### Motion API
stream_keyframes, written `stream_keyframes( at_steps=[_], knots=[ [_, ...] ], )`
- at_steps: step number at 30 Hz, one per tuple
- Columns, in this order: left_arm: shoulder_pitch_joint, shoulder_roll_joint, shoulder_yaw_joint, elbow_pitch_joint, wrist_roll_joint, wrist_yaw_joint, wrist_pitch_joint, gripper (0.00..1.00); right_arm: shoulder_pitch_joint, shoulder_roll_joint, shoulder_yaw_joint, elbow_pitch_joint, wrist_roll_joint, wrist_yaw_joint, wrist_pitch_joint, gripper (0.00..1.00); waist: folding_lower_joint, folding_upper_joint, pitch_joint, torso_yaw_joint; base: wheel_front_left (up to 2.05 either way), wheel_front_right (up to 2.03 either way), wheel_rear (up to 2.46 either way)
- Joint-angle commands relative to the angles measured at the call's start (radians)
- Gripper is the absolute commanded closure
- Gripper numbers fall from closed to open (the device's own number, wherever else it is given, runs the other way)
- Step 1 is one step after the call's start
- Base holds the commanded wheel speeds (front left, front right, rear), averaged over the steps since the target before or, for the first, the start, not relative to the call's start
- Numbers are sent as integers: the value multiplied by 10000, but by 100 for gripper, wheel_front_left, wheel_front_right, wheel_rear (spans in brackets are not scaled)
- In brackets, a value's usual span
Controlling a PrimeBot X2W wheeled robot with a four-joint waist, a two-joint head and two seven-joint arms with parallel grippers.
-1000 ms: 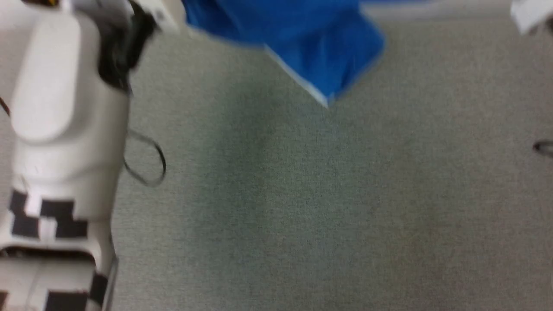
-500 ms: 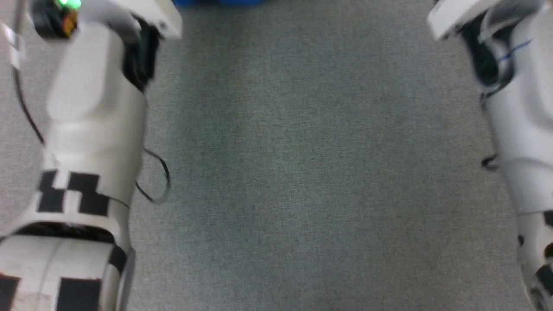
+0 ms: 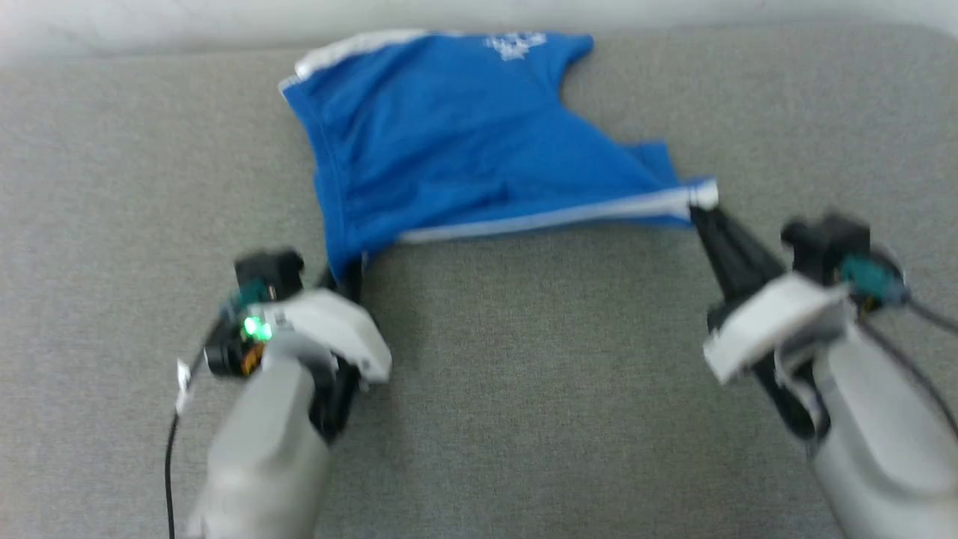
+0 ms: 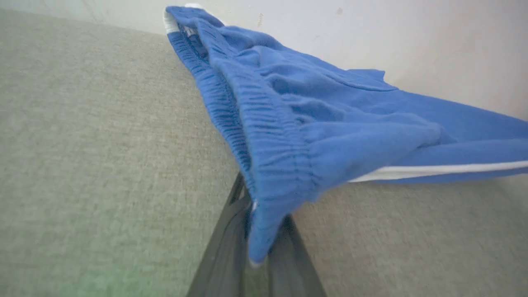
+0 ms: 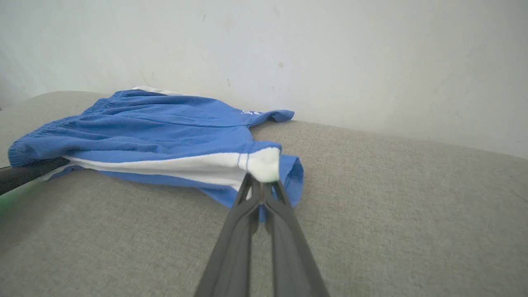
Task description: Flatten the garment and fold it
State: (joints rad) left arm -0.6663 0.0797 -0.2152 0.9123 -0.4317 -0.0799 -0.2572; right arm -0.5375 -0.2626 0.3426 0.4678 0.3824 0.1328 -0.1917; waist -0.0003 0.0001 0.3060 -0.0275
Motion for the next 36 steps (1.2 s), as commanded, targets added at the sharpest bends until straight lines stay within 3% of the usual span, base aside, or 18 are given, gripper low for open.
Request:
stream_keyframes(
  at_steps=[1, 6, 13, 18, 22, 28, 36],
  knots=[
    [1014, -59, -111, -626, -30, -31, -29, 100, 1010, -81, -221, -826, -63, -21, 263, 100, 3, -1, -901, 82, 0, 0, 0],
    [3306, 44, -348, -3065, 5, 456, 559, 100, 3538, -25, -1174, -3336, -576, -21, 1240, 100, 3, -1, -1440, 173, 0, 0, 0],
    [6502, 757, -428, -8254, 138, 1811, 2668, 100, 6440, 621, -2376, -6502, -1307, -21, 2808, 100, 3, -1, -1804, 303, 0, 0, 0],
    [8323, 1114, -411, -11282, 67, 2680, 4253, 100, 7600, 1133, -3067, -7924, -1710, -21, 3612, 100, 3, -1, -1809, 404, 0, 0, 0],
    [9133, 1301, -585, -12895, -32, 2986, 5236, 100, 7940, 1280, -3466, -8679, -1862, -21, 4004, 100, 3, -1, -1741, 514, 0, 0, 0],
    [8546, 1338, -607, -13061, -632, 2694, 5901, 100, 6830, 889, -3655, -8595, -1729, -21, 4341, 100, 3, -1, -1379, 753, 0, 0, 0],
    [6245, 992, -219, -10980, -2010, 1895, 6345, 100, 3493, 102, -3078, -6170, -1350, -21, 4769, 100, 3, -1, -467, 1263, 0, 0, 0]
  ],
)
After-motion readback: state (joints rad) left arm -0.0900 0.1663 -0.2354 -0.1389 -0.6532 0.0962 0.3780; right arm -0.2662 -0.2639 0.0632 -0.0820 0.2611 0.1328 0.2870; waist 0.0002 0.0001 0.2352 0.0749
